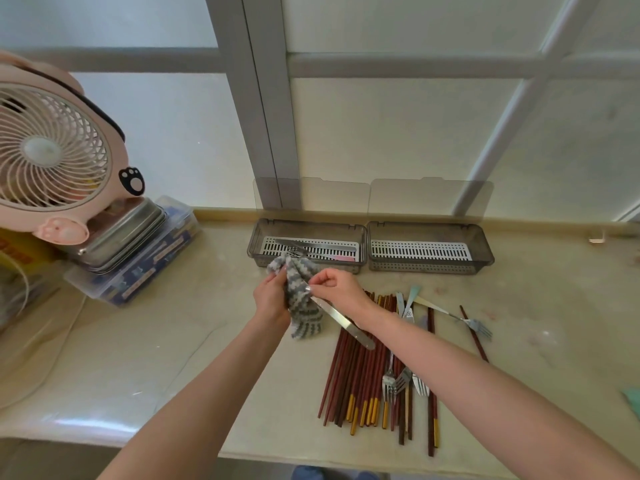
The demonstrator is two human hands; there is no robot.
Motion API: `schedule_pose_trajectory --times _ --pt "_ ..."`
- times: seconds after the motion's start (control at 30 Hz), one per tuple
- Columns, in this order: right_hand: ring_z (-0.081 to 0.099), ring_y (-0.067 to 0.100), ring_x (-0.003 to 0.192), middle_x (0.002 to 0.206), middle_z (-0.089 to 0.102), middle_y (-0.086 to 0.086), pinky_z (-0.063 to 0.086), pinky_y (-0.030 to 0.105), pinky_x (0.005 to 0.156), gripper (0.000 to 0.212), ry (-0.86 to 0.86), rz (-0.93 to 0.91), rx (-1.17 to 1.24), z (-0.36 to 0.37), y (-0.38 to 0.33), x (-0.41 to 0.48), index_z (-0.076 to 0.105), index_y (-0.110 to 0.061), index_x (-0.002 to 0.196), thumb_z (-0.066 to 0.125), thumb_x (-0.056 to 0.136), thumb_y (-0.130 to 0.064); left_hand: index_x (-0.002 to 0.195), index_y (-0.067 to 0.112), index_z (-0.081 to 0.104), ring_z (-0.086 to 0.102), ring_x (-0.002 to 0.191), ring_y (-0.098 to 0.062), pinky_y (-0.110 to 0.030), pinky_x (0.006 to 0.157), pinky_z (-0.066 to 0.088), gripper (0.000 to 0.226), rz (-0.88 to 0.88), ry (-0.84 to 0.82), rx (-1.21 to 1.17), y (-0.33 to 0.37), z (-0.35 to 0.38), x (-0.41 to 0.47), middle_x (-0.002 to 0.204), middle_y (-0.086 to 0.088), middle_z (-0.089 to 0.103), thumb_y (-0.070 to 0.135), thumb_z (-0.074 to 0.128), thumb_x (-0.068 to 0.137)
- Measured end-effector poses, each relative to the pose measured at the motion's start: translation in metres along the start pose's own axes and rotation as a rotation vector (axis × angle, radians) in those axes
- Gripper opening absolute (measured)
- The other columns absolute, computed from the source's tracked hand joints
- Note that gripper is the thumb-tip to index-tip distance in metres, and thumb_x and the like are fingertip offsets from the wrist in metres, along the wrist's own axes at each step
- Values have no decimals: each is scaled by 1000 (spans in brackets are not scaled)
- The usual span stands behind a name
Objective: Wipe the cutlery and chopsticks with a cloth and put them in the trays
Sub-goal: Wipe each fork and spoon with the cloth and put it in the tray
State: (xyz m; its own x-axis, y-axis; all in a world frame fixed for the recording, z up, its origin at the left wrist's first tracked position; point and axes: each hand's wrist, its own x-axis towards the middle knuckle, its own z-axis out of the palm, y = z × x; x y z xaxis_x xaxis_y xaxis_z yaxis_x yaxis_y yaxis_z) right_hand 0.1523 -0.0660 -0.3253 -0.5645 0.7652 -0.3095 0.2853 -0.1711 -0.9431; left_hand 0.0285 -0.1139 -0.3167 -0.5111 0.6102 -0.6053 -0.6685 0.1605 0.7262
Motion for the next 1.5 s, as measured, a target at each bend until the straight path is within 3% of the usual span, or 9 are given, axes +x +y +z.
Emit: schedule_pose_trajectory --times 0.07,0.17,0.47,0.6,0.73,0.83,0.97,1.3,1.5 --pt "67 19 78 89 69 16 56 32 80 26 -185 112 55 -9 7 -5 60 -3 105 67 86 -19 117 4 60 61 77 -20 -39 84 49 27 3 43 -25 10 0 5 89 -9 65 6 56 90" --pt "66 22 72 79 69 11 56 31 69 28 -368 182 34 -29 19 -15 61 -5 109 55 94 -27 123 7 56 60 79 -19 -38 83 46 31 19 47 -21 26 -7 15 97 -8 64 6 53 91" --pt "45 12 43 50 51 0 42 24 53 30 -247 48 52 -18 16 -20 66 2 95 47 99 -21 107 7 63 61 82 -19 -38 82 49 22 79 158 -5 23 -15 18 95 -8 65 21 59 90" --pt "42 12 41 45 48 0 46 27 66 30 -188 20 27 -6 3 -16 66 -4 83 45 100 -17 96 4 64 62 75 -22 -39 82 52 17 53 50 89 -7 -8 1 92 -13 66 19 57 91" --pt "50 26 59 44 47 3 45 39 98 41 -156 -14 -7 5 -3 -15 63 -17 64 45 100 -20 89 1 65 64 69 -21 -29 65 54 17 40 -62 161 -14 -9 -8 70 -7 70 14 55 92" --pt "58 23 69 67 61 6 50 40 84 24 -365 39 142 -10 4 -19 68 -18 97 47 99 -28 83 3 65 67 59 -17 -24 54 53 15 42 -87 182 0 -10 -6 61 -3 70 12 56 91" --pt "64 19 93 100 69 7 52 32 84 36 -548 76 355 -25 15 -22 52 -12 129 50 94 -20 88 2 64 65 69 -19 -28 64 52 14 60 -62 184 9 -13 -1 71 -5 69 13 56 91" --pt "67 21 62 82 67 14 59 36 58 8 22 85 361 2 17 -22 53 -7 92 60 91 -11 85 3 66 68 59 -15 -24 54 55 16 116 -143 226 -16 -1 -21 71 -7 70 14 57 91" --pt "68 28 90 102 68 14 59 40 66 15 235 191 311 13 27 -19 57 -8 106 58 91 -6 100 2 64 68 82 -26 -40 77 57 13 118 -144 408 -35 -3 -24 88 -14 69 7 57 90"
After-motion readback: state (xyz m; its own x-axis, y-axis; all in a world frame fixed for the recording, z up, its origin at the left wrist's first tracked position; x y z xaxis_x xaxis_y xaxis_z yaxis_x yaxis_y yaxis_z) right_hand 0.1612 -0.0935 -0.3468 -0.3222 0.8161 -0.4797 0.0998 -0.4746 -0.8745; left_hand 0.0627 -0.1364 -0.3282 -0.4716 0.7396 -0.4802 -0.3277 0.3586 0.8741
